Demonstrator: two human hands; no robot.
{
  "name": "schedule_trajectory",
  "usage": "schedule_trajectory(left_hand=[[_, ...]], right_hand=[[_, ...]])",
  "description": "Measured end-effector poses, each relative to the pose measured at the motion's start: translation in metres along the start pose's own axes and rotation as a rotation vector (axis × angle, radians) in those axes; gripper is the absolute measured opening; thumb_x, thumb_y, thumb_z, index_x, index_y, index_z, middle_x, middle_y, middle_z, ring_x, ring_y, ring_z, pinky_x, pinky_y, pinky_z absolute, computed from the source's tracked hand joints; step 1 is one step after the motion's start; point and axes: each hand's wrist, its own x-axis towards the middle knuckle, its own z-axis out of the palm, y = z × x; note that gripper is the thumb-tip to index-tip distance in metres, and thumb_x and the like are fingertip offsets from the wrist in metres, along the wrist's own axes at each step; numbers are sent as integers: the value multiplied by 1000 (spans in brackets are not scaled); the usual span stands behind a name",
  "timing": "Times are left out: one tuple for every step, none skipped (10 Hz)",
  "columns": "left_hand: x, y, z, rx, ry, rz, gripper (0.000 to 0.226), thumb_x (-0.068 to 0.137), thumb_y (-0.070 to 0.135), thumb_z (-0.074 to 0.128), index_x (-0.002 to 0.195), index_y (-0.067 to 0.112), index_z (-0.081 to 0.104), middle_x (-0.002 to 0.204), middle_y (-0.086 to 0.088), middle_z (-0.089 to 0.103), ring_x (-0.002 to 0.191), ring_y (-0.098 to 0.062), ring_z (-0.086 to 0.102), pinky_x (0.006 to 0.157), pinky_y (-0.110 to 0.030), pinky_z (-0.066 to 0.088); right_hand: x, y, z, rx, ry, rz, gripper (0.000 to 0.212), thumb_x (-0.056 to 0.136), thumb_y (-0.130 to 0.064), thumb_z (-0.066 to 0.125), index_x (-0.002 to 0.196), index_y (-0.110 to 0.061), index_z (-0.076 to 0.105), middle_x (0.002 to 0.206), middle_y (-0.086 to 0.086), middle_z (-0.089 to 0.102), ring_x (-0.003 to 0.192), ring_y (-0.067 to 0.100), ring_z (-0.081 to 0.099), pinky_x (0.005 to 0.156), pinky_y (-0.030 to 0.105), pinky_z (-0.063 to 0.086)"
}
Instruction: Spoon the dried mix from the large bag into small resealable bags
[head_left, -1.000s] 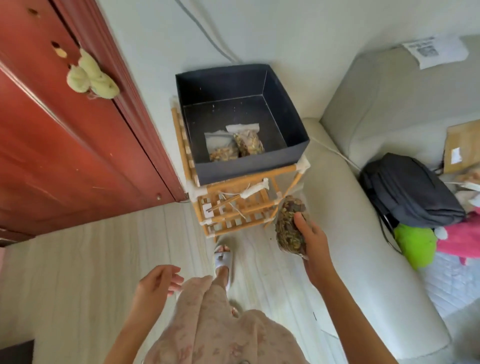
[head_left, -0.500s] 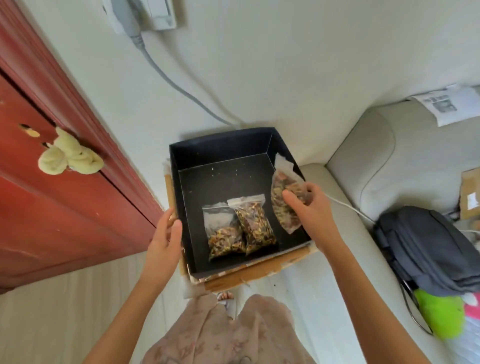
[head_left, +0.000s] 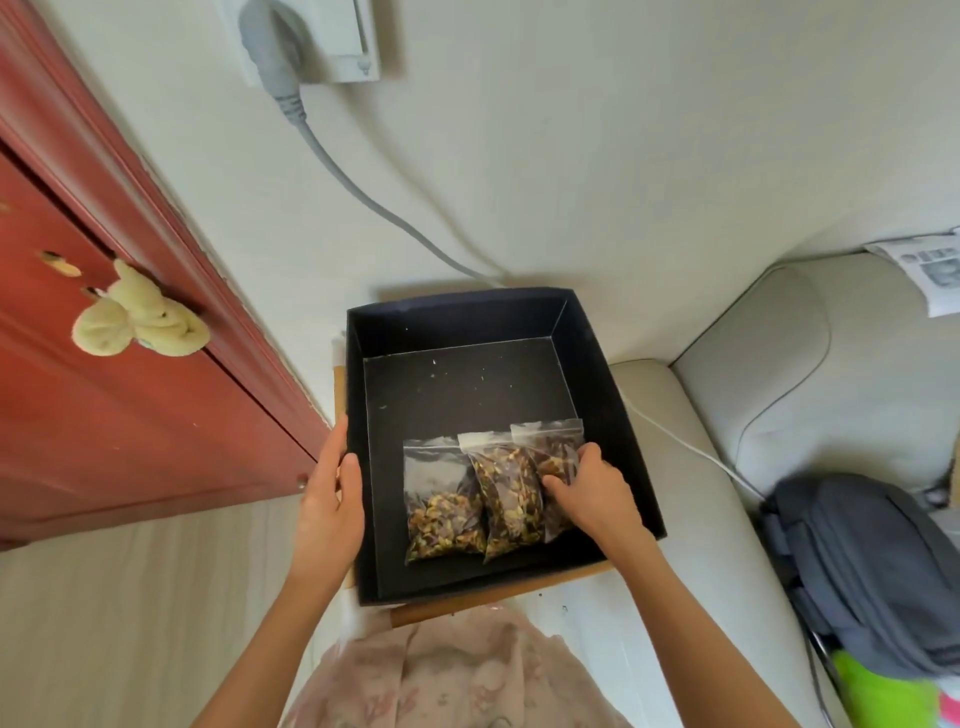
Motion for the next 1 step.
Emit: schedule_trajectory(left_hand=[[0, 1, 1, -38, 8, -23, 45, 101, 24, 30, 145, 33, 24, 121, 40, 31, 75, 37, 38, 62, 11, 30]], right_hand=[[-2, -2, -22, 55, 11, -69, 56, 93, -40, 56, 135, -8, 39, 129, 12, 56, 115, 26, 56, 87, 31, 45]])
